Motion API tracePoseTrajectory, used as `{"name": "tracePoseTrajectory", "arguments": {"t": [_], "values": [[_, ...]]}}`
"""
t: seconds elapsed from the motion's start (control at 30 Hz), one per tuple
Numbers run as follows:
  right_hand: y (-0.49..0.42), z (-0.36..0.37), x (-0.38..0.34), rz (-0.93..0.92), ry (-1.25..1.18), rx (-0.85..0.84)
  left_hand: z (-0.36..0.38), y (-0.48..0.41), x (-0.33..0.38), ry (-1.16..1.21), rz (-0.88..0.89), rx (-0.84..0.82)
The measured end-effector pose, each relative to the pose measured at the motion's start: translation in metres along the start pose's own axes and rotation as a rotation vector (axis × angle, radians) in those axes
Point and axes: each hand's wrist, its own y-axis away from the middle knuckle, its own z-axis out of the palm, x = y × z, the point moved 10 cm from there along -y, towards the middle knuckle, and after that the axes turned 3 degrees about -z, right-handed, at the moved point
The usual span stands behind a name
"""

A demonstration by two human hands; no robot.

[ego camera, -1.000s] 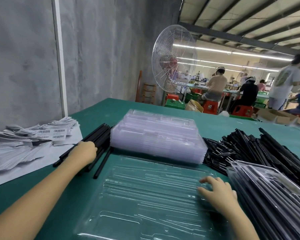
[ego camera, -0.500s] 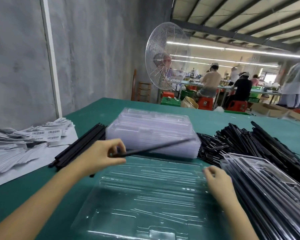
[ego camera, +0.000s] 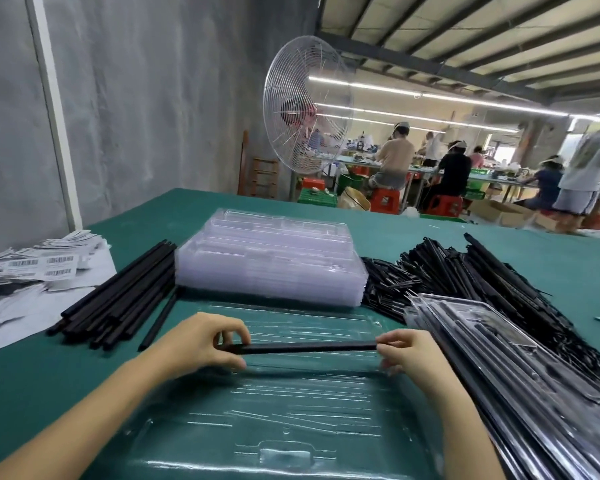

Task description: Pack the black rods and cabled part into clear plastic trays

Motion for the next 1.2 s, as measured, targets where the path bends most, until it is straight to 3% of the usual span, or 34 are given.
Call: {"name": "tracePoseTrajectory", "arguments": {"t": [0.17,0.33,0.57,0.87,1.03,1.2], "values": [[0.002,-0.006,0.004,0.007,0.101,-0.07,-0.006,0.0,-0.019,0.073,-0.076,-0.055],[0.001,-0.008,0.015,0.057,0.36,-0.143,-0.001,0.004,-0.025,0.027,-0.095,-0.209],[-0.003,-0.001,0.013,0.026,0.53,-0.146,-0.005,0.002,-0.043,0.088,-0.171,-0.274],[-0.003,0.001,0.016,0.041,0.622,-0.175,0.008,-0.013,-0.03,-0.288,-0.282,-0.463],[-0.002,0.003,0.017,0.04,0.591,-0.162,0.001,-0.015,-0.032,-0.29,-0.326,-0.355],[0.0,0.006,0.014,0.023,0.625,-0.216,-0.002,-0.005,-0.036,-0.167,-0.243,-0.217]]}}
